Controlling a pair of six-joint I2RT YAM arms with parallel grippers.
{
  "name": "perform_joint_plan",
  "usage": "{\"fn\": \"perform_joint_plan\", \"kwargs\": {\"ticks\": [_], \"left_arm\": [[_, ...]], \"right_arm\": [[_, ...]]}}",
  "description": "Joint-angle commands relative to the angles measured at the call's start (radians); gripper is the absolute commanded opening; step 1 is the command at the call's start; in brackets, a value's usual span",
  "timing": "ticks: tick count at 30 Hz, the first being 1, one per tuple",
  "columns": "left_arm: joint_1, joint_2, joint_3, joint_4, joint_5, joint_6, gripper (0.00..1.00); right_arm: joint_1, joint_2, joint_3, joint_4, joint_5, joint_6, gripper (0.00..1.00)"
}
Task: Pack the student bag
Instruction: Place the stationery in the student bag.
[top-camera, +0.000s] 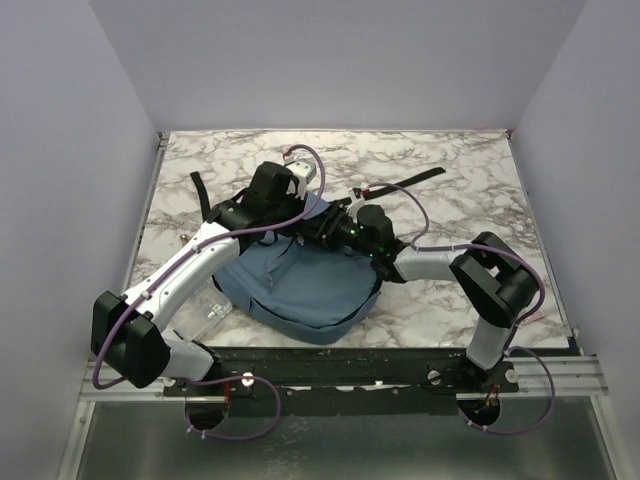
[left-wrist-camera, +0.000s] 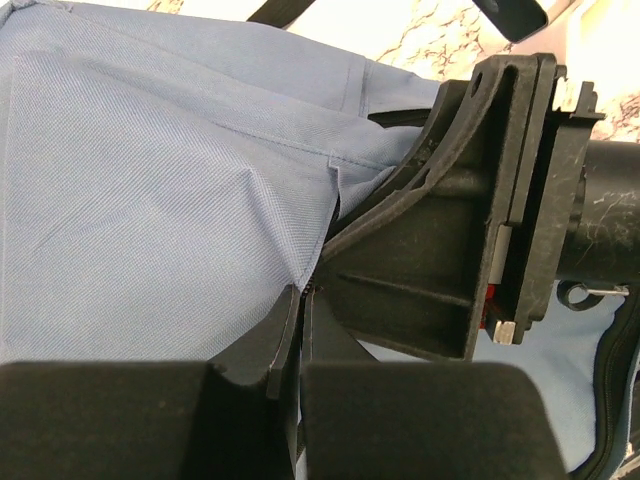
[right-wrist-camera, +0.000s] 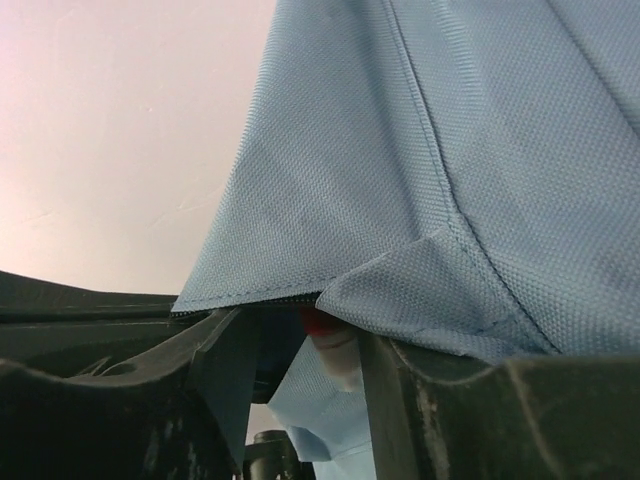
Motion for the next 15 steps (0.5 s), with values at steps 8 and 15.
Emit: {"fn": "perform_joint_plan", "kwargs": {"ticks": [8, 15], "left_arm": [[-0.008, -0.028, 0.013, 0.026, 0.017, -0.005, 0.0], [-0.008, -0.021, 0.016, 0.024, 0.026, -0.011, 0.0]], "right_arm": [[0.014, -0.002, -0.041, -0.055, 0.053, 0.019, 0.41], [0.022, 0.016, -0.058, -0.021, 0.066, 0.005, 0.25]]}}
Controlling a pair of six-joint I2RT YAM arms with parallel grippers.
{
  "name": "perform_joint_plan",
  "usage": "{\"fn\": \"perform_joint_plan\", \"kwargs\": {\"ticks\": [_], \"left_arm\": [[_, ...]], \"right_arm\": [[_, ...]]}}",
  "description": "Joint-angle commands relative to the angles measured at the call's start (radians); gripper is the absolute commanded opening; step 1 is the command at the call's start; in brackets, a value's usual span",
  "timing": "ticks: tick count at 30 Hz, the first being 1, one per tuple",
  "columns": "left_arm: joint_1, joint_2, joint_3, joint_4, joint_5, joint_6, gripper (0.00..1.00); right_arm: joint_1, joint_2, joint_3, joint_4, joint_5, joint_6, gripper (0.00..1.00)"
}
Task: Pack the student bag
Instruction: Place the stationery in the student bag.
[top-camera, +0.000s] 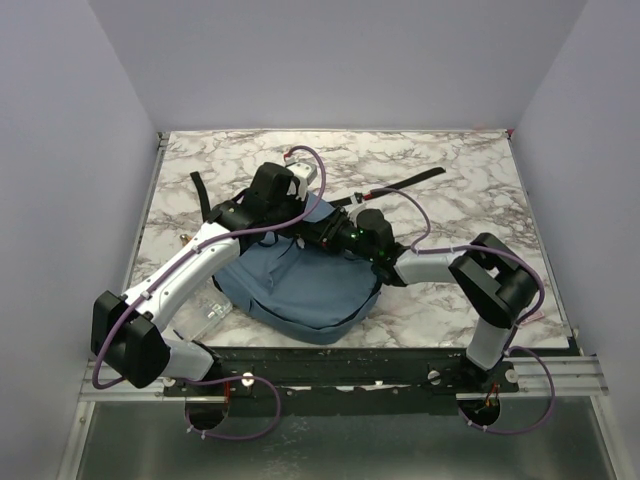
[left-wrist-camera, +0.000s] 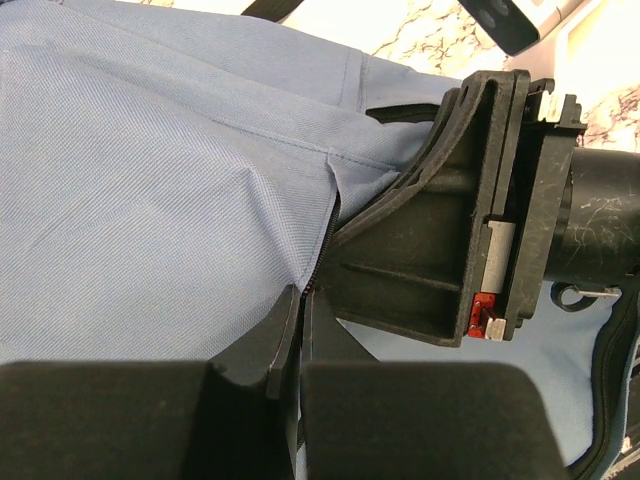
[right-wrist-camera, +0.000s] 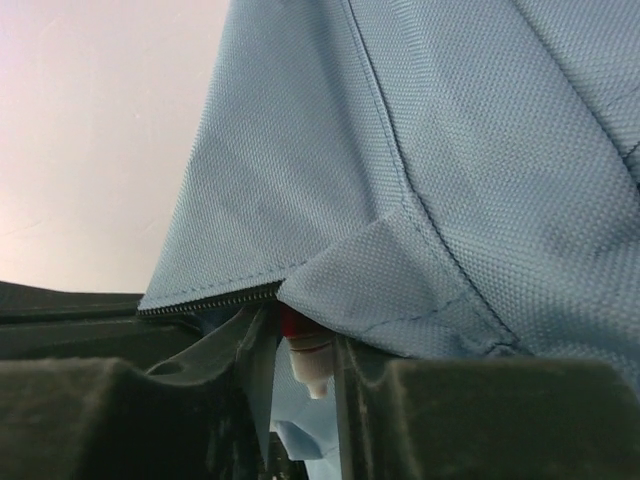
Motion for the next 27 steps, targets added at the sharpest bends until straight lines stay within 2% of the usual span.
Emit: {"fn": "perform_joint_plan", "kwargs": {"ticks": [1, 6, 8, 14, 16, 19, 27], "left_arm": [[-0.006, -0.022, 0.018, 0.031, 0.037, -0.013, 0.0], [-0.006, -0.037, 0.011, 0.031, 0.04, -0.009, 0.0], [-0.006, -0.038, 0.01, 0.032, 0.028, -0.005, 0.0], [-0.006, -0.049, 0.007, 0.036, 0.045, -0.003, 0.0], [-0.006, -0.046, 0.009, 0.036, 0.049, -0.005, 0.0], [-0.006, -0.04, 0.016, 0.036, 0.072, -0.013, 0.0], [-0.005, -0.037, 0.018, 0.03, 0.057, -0.007, 0.0]], "right_arm": [[0.008, 0.032, -0.022, 0.02, 0.018, 0.023, 0.2], [0.009, 0.08, 0.071, 0.055, -0.024, 0.147, 0.01], [0.009, 0.084, 0.1, 0.035, 0.002, 0.226, 0.01], [0.04, 0.044, 0.197, -0.284, 0.193, 0.375, 0.01], [0.058, 0.037, 0.252, -0.414, 0.251, 0.38, 0.04], [0.089, 0.037, 0.316, -0.559, 0.323, 0.36, 0.18], [0.095, -0.083, 0.161, -0.546, 0.379, 0.305, 0.4]]}}
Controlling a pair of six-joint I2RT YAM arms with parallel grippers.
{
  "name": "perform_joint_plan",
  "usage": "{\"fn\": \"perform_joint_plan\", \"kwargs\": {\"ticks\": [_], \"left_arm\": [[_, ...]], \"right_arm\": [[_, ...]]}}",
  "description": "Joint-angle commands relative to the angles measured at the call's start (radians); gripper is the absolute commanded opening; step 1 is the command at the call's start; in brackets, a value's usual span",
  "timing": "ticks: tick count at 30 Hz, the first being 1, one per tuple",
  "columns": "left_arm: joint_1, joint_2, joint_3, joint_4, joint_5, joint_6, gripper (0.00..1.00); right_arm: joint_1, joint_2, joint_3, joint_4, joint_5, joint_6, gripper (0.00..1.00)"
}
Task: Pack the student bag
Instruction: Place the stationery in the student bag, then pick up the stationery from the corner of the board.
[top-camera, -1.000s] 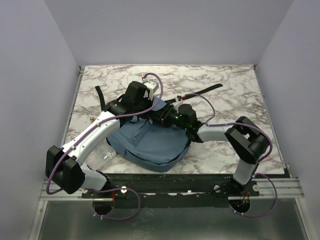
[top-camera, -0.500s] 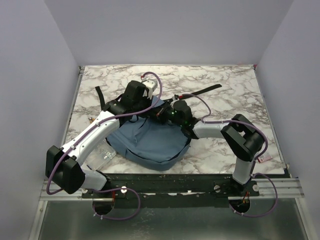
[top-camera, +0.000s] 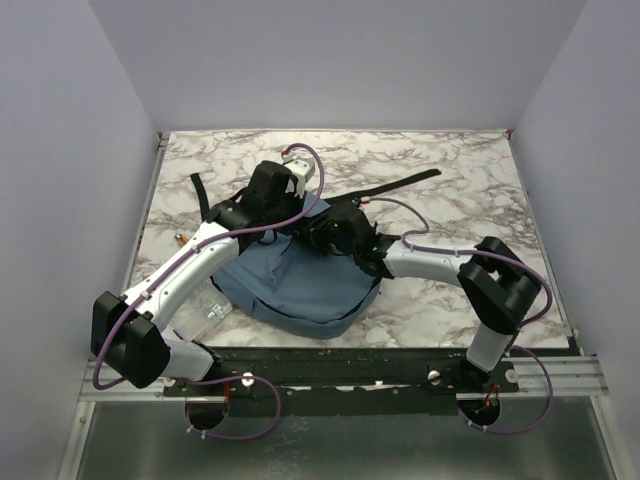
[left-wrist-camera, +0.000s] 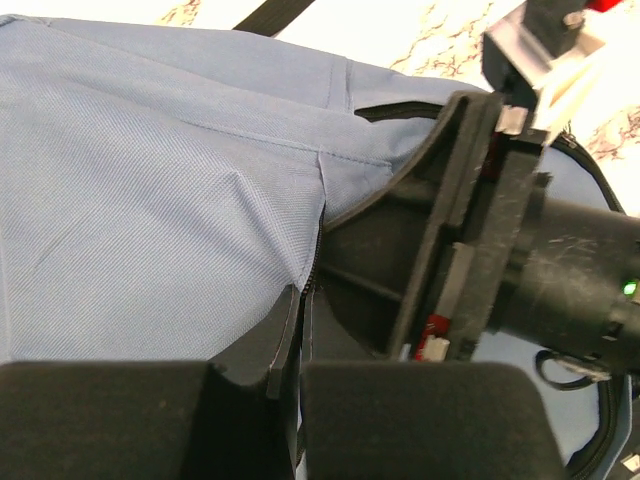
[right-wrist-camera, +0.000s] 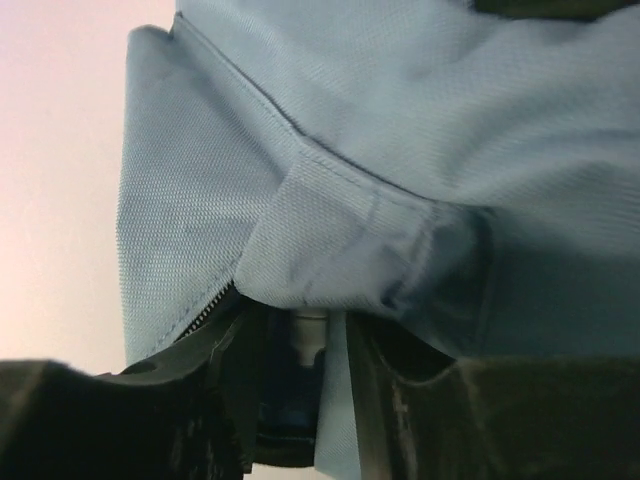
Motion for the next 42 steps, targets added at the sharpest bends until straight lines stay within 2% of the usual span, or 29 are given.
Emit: {"fn": "perform_joint_plan", "kwargs": {"ticks": [1, 5, 8, 13, 17, 19, 20, 26, 28, 31, 34, 38, 42], "left_arm": [[-0.017, -0.039, 0.013, 0.012, 0.07, -0.012, 0.0], [-0.015, -0.027, 0.018, 0.011, 0.052, -0.008, 0.0], [-0.015, -0.036, 0.019, 0.016, 0.085, -0.018, 0.0], [-0.015, -0.028, 0.014, 0.008, 0.063, -0.011, 0.0], [-0.017, -0.036, 0.008, 0.012, 0.084, -0.018, 0.0], [-0.017, -0.031, 0.01, 0.012, 0.083, -0.017, 0.0], [-0.016, -0.018, 0.02, 0.01, 0.124, -0.031, 0.0], [-0.018, 0.002, 0.027, 0.003, 0.133, -0.035, 0.0], [-0.021, -0.003, 0.023, 0.008, 0.15, -0.041, 0.0], [-0.023, 0.007, 0.015, 0.013, 0.106, -0.031, 0.0], [-0.024, 0.026, 0.031, 0.006, 0.144, -0.042, 0.0], [-0.026, 0.038, 0.026, 0.007, 0.124, -0.035, 0.0], [-0.027, 0.041, 0.033, 0.008, 0.161, -0.049, 0.0]], "right_arm": [[0.004, -0.104, -0.088, -0.06, 0.106, -0.034, 0.43], [0.004, -0.153, -0.11, -0.076, 0.13, -0.084, 0.53], [0.004, -0.163, -0.127, -0.036, 0.11, -0.093, 0.52], [0.004, -0.239, -0.115, -0.092, 0.143, -0.313, 0.52], [0.004, -0.362, -0.139, -0.241, 0.273, -0.504, 0.53], [0.003, -0.445, -0.183, -0.263, 0.353, -0.595, 0.59], [-0.01, -0.559, -0.188, -0.423, 0.558, -0.746, 0.7], [-0.124, -0.592, -0.157, -0.691, 0.772, -0.769, 0.74], [-0.236, -0.623, -0.197, -0.708, 0.729, -0.762, 0.78], [-0.522, -0.68, -0.285, -0.702, 0.524, -0.749, 0.8], [-0.726, -0.738, -0.368, -0.685, 0.469, -0.753, 0.83], [-0.988, -0.798, -0.446, -0.703, 0.419, -0.743, 0.86], [-1.272, -0.866, -0.548, -0.647, 0.286, -0.751, 0.95]]}}
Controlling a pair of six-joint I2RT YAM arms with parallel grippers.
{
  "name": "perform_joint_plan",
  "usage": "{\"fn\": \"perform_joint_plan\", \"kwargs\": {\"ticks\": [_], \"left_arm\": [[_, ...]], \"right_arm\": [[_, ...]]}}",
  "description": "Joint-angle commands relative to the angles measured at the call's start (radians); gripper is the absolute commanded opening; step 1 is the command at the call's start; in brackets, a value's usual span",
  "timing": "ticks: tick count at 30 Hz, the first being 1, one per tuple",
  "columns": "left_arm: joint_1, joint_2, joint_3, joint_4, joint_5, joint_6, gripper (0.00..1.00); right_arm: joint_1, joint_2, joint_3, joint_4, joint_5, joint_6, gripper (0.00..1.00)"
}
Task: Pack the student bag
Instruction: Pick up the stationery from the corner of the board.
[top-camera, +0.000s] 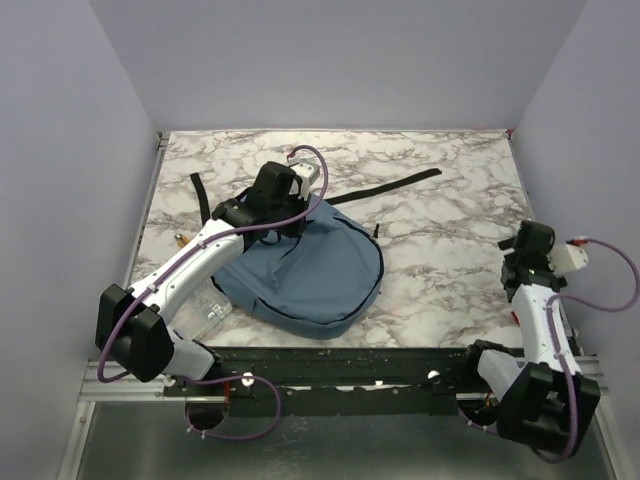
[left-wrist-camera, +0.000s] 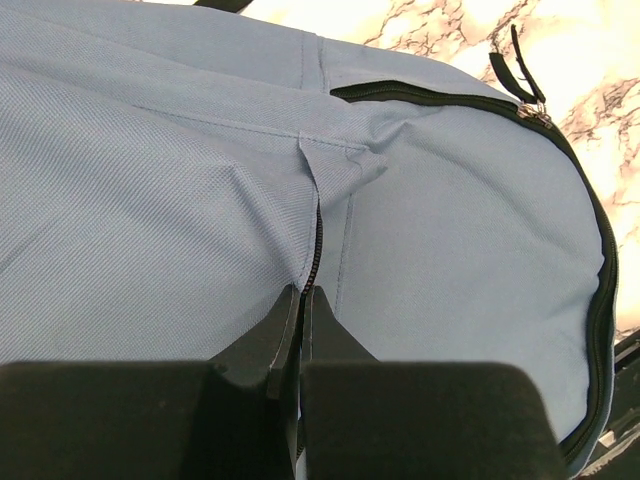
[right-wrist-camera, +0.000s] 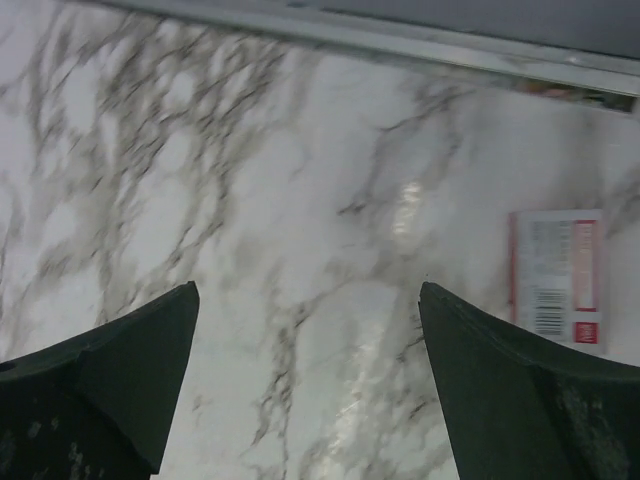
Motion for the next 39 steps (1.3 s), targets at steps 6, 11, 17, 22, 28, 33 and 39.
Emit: {"fn": "perform_joint_plan", "kwargs": {"ticks": [6, 11, 17, 22, 28, 33, 39], "left_arm": [[-0.027, 0.009, 0.032, 0.007, 0.082, -0.026, 0.0], [-0.032, 0.0, 0.022, 0.014, 0.065, -0.021, 0.0], [-0.032, 0.012, 0.031, 0.009, 0.088, -0.027, 0.0], [-0.032, 0.033, 0.042, 0.007, 0.105, -0.032, 0.0], [-0.032, 0.035, 0.042, 0.004, 0.088, -0.028, 0.0], [-0.033, 0.027, 0.04, 0.007, 0.096, -0.03, 0.0], [-0.033, 0.015, 0.04, 0.002, 0.108, -0.031, 0.0]], "right_arm": [[-0.515, -0.018, -0.142, 0.04, -0.285, -0.037, 1.0], [-0.558, 0.091, -0.136, 0.056, -0.35, -0.052, 1.0], [-0.558, 0.144, -0.07, -0.025, -0.347, -0.067, 1.0], [-0.555, 0.175, -0.035, -0.078, -0.376, -0.075, 1.0], [-0.517, 0.195, -0.055, -0.067, -0.405, -0.069, 1.0], [-0.471, 0.181, -0.074, -0.048, -0.412, -0.053, 1.0], [-0.451, 0.191, -0.076, -0.05, -0.32, -0.027, 1.0]]}}
